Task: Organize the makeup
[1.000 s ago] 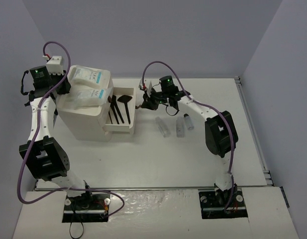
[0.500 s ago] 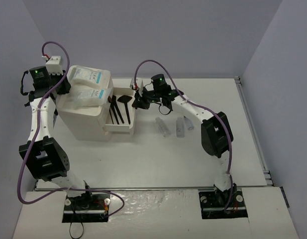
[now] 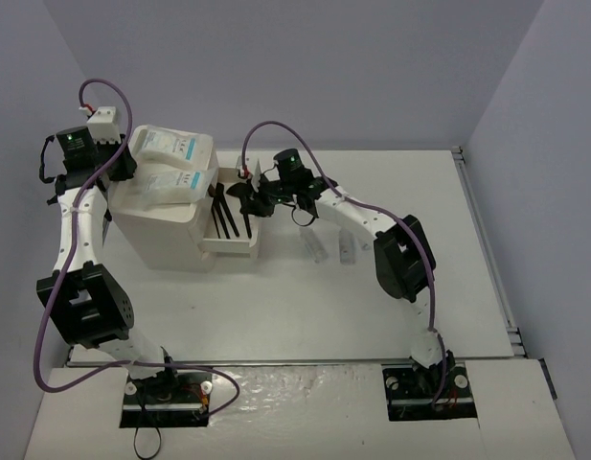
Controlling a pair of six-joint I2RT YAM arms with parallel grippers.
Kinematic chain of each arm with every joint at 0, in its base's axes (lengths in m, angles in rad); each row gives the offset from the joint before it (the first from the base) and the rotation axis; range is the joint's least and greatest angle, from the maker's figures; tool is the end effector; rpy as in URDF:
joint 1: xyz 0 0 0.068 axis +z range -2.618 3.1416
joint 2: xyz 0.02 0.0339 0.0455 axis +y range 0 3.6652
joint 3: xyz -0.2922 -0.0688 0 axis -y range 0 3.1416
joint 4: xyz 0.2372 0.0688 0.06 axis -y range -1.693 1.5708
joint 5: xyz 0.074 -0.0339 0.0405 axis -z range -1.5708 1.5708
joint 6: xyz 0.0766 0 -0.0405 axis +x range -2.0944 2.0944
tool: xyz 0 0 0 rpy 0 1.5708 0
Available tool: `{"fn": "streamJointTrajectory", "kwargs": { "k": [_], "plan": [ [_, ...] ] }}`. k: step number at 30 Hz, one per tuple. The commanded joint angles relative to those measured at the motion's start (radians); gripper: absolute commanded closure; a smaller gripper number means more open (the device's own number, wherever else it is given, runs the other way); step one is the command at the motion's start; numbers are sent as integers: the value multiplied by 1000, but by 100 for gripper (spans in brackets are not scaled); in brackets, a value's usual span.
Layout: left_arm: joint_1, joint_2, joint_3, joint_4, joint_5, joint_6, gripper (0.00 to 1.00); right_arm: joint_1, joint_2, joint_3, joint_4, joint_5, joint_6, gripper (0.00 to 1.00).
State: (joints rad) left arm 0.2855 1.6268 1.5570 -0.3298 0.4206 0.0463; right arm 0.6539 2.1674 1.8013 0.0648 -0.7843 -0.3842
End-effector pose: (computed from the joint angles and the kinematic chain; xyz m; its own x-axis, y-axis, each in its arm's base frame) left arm 0.4020 0.0854 0.3926 -0.3681 -0.0640 -0.9276 0.1210 0.9858 -0.1160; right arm 0.4033 0.3772 0.2883 0.1437 -0.2242 -0.9639 -0.9838 0.0729 -0.1636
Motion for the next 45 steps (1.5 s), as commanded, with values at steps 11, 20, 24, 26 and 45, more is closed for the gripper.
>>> {"fn": "streamJointTrajectory", "kwargs": {
  "k": [11, 20, 24, 26, 45],
  "plan": [
    [-48, 27, -35, -22, 100, -112, 100, -154, -218, -202, 87, -102, -69, 41],
    [-56, 37, -33, -28, 94, -111, 100, -138, -81, -133, 53, -165, -186, 34],
    [-70, 44, -30, -32, 92, -119, 100, -95, -47, -90, 58, -135, -195, 32],
    [-77, 49, -28, -35, 89, -121, 100, -75, -30, -69, 64, -119, -193, 32],
    [-122, 77, -15, -51, 109, -128, 100, 23, 76, 48, 303, -79, -18, 31]
  ]
}}
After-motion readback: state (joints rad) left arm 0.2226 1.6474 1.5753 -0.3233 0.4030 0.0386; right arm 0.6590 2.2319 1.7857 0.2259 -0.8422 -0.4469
